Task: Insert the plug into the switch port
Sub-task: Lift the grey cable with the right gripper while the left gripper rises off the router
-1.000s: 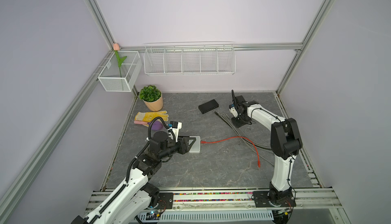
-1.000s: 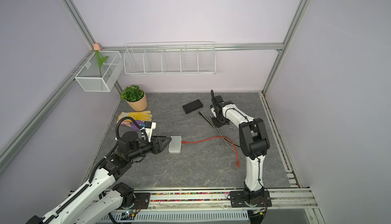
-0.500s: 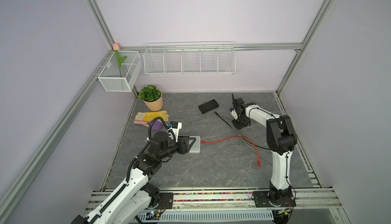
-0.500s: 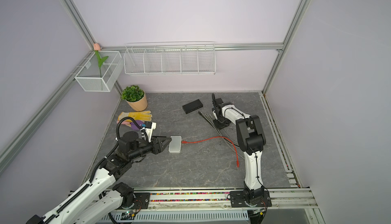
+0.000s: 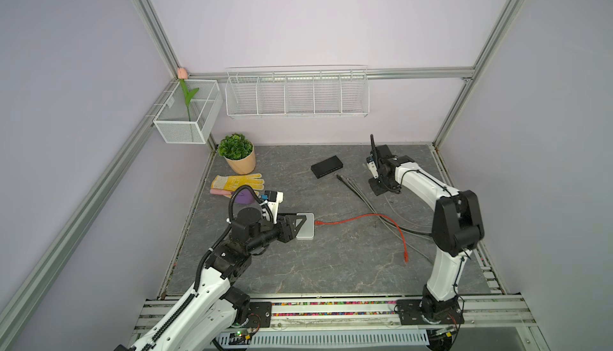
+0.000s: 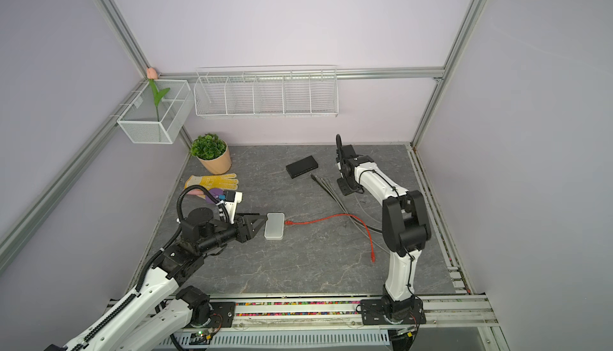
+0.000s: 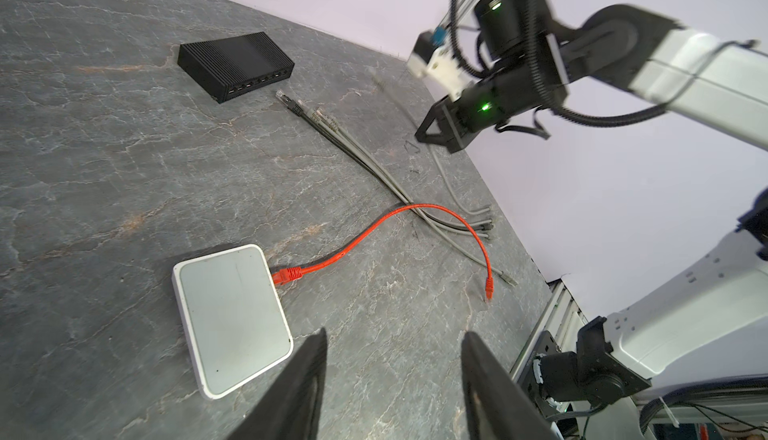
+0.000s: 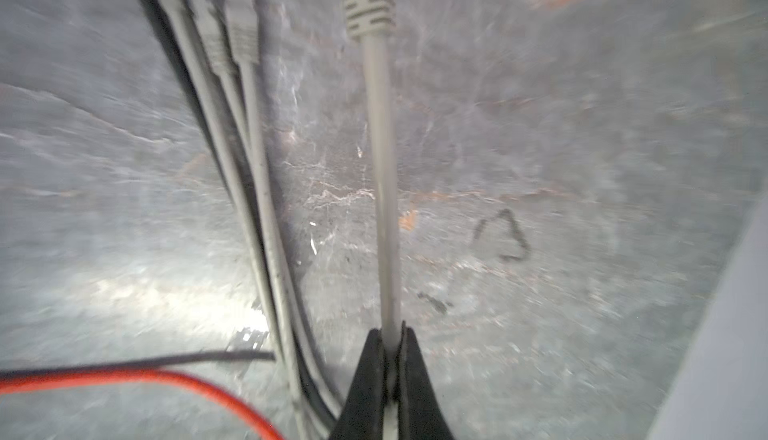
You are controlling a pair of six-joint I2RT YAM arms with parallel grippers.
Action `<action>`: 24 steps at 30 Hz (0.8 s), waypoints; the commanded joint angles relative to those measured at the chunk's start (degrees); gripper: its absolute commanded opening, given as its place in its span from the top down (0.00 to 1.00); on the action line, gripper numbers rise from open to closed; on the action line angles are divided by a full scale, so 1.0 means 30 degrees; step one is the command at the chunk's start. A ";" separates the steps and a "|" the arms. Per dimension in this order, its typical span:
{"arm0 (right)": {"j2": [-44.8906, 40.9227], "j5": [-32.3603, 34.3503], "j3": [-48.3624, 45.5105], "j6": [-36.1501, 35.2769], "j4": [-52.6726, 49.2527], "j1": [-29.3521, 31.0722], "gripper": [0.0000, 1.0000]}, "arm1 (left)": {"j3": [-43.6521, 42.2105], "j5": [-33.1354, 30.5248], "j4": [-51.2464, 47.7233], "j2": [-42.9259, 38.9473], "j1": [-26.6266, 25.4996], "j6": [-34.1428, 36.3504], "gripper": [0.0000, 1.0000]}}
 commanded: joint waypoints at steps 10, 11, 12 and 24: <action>-1.2881 -0.4228 -0.6790 -0.2672 0.4889 0.4939 0.93 | 0.2243 0.1686 0.4192 0.0371 -0.1401 -0.1073 0.47; -1.3591 -0.5448 -0.7344 -0.2827 0.5021 0.5162 0.93 | 0.2571 0.1702 0.4340 0.0619 -0.1706 -0.0952 0.46; -1.4143 -0.6178 -0.7808 -0.2826 0.5115 0.5369 0.93 | 0.2890 0.1751 0.4527 0.1017 -0.1970 -0.0836 0.46; -1.6652 -0.9976 -0.9296 -0.3232 0.5118 0.5782 0.93 | 0.4919 0.1816 0.5700 0.2856 -0.2966 -0.0565 0.45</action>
